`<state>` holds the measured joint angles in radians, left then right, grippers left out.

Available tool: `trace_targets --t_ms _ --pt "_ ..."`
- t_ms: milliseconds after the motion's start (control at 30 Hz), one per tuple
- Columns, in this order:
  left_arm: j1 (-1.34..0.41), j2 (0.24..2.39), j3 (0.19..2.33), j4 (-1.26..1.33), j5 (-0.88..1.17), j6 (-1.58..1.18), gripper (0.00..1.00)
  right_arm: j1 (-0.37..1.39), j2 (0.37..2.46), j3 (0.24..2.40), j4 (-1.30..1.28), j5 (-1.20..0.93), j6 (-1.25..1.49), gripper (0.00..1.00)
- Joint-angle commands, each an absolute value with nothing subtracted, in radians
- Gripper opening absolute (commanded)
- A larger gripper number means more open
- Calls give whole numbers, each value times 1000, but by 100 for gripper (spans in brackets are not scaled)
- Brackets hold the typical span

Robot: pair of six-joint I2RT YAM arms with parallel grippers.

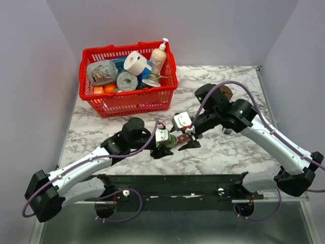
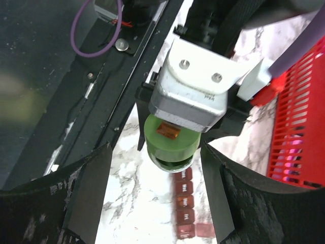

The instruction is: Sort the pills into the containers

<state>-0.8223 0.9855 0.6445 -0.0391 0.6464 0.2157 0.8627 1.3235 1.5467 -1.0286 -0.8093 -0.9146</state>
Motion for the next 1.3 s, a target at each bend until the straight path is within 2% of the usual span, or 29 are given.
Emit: trace_targets --t_ms 0,67,100,133,333,533,833,933,1033,1067,1267 --pt "-821 976 632 18 646 189 0 859 1310 1513 -960 -842 -847 79" --pt "-822 980 634 23 646 180 0 861 1318 1508 -939 -856 -828 82" --pt "-822 982 635 26 646 176 0 861 1322 1505 -927 -851 -819 98" --pt "-821 985 637 26 644 173 0 861 1322 1499 -893 -841 -793 100" --pt "-821 992 643 43 638 158 0 865 1358 1493 -844 -833 -747 100" --pt "-821 992 635 75 614 127 0 876 1367 1462 -825 -792 -738 95" --pt "-819 991 624 104 597 97 0 880 1376 1459 -818 -746 -738 70" --pt "-819 983 621 107 594 92 0 882 1387 1468 -830 -750 -732 56" --pt "-818 980 618 98 589 97 0 881 1385 1489 -838 -784 -709 38" --pt "-818 979 618 94 586 100 0 882 1382 1499 -839 -787 -704 30" --pt "-811 942 611 49 563 133 0 859 1342 1545 -871 -810 -690 22"
